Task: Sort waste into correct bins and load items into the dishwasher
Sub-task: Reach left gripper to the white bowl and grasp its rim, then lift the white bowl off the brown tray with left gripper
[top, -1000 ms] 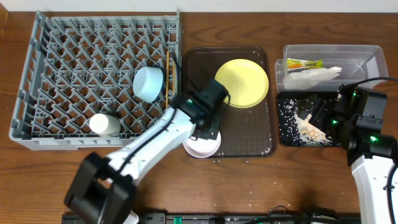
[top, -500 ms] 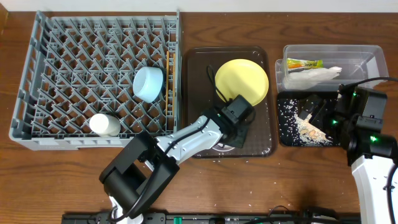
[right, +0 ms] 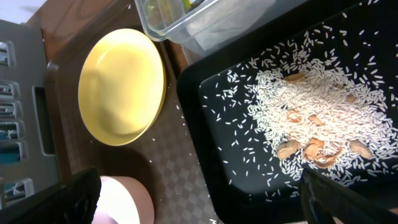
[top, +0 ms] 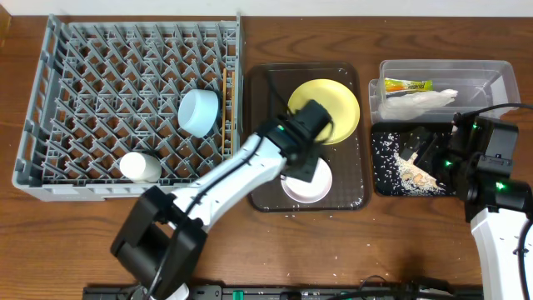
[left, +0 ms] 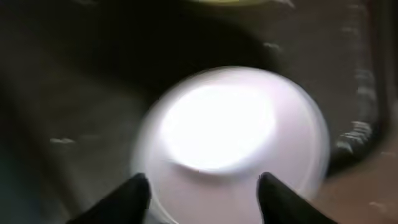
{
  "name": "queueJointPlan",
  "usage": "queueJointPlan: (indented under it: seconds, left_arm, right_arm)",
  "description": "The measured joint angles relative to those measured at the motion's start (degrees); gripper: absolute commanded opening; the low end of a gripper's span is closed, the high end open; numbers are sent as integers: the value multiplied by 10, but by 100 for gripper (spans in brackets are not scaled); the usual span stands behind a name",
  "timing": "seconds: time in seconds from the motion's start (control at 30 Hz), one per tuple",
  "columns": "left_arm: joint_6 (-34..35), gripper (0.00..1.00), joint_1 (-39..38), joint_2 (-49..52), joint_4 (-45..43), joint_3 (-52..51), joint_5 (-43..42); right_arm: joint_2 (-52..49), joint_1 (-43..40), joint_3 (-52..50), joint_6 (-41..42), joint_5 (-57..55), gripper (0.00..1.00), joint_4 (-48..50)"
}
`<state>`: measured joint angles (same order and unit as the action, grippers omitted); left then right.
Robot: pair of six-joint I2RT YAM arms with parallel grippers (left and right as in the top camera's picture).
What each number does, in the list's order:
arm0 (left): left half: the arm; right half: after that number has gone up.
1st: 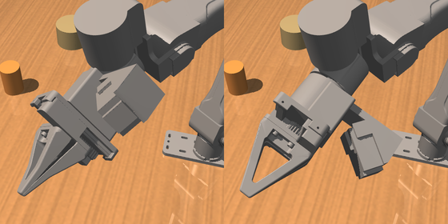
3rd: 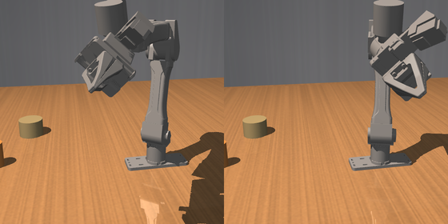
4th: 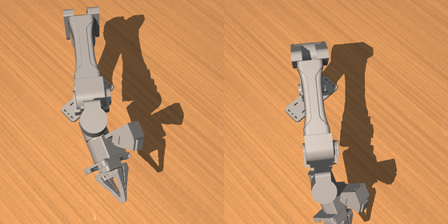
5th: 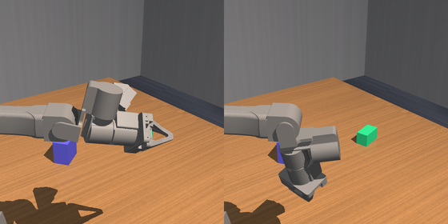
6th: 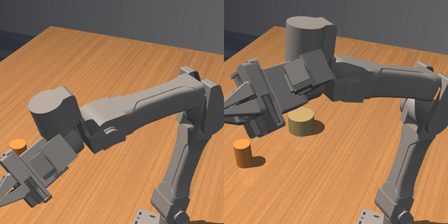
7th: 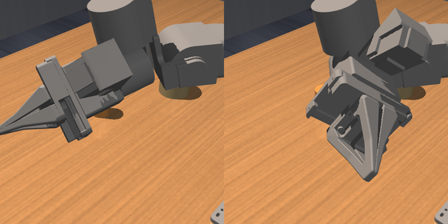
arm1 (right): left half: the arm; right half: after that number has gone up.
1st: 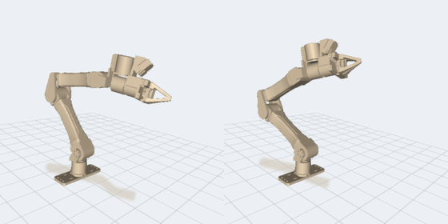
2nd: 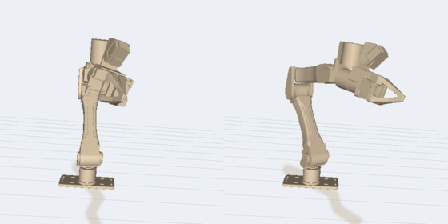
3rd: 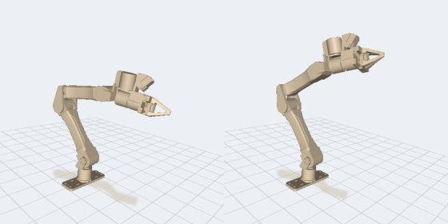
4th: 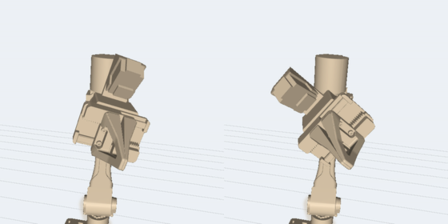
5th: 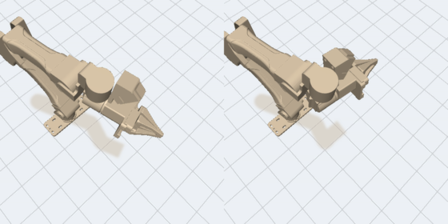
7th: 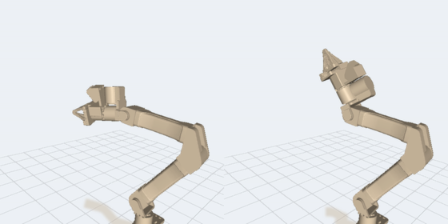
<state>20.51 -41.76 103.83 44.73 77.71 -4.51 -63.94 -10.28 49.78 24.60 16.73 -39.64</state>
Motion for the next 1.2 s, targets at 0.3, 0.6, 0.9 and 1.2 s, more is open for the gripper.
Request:
queueJointPlan:
  seconds: [0.3,0.6,0.9,1.2]
  left_arm:
    - [-57,52,42,18,-43,-40,15]
    - [-99,8,38,80,-84,-59,-29]
    - [-103,8,38,81,-41,-48,-43]
    - [-103,8,63,-54,31,8,47]
  right_arm:
    - [0,0,0,0,0,99,0]
    - [0,0,0,0,0,99,0]
    - [0,0,0,0,0,99,0]
    - [0,0,0,0,0,99,0]
